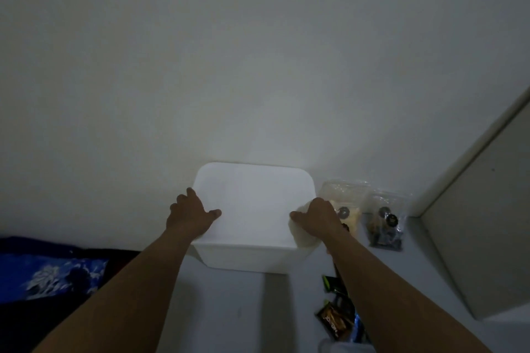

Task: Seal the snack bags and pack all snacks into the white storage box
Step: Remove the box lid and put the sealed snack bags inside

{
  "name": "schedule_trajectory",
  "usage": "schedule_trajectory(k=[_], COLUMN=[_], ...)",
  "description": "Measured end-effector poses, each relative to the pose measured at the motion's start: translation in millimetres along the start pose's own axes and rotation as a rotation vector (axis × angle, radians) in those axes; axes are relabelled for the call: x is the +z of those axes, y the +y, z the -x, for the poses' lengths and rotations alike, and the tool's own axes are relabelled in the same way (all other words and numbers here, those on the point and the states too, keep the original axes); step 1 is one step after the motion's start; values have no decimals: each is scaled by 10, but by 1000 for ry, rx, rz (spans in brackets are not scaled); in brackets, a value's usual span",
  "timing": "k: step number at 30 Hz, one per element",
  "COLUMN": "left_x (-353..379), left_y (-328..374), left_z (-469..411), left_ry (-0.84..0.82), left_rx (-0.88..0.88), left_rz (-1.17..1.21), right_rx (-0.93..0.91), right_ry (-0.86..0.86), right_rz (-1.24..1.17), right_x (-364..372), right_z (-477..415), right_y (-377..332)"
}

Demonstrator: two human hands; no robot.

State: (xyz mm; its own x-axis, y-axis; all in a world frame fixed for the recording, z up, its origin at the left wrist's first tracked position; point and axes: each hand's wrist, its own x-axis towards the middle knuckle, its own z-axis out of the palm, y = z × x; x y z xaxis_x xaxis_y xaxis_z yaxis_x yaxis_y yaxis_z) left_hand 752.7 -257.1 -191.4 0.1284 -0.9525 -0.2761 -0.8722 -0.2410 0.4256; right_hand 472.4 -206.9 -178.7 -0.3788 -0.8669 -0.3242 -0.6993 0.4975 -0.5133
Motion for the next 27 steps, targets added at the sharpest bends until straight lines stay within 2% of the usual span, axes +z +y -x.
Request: schedule_trajectory(k=[2,6,12,18,27], left_x=[32,9,-32,-171,-363], left_y=[-54,-29,11,73,45], left_z=[-66,-93,-62,34,62], left_ry=[-29,21,103,211,187], left_rx=[-40,-73,-104,-29,14], left_rz=[125,312,473,539,816], right_rx=[63,134,172,186,166], right_ry=[12,40,58,59,93], right_rz=[-73,-103,-216,-307,-362], right_x=[8,-3,72,60,11], right_z=[-40,-75,-96,-86,-7], right_y=[-10,-61,-67,-129,-171])
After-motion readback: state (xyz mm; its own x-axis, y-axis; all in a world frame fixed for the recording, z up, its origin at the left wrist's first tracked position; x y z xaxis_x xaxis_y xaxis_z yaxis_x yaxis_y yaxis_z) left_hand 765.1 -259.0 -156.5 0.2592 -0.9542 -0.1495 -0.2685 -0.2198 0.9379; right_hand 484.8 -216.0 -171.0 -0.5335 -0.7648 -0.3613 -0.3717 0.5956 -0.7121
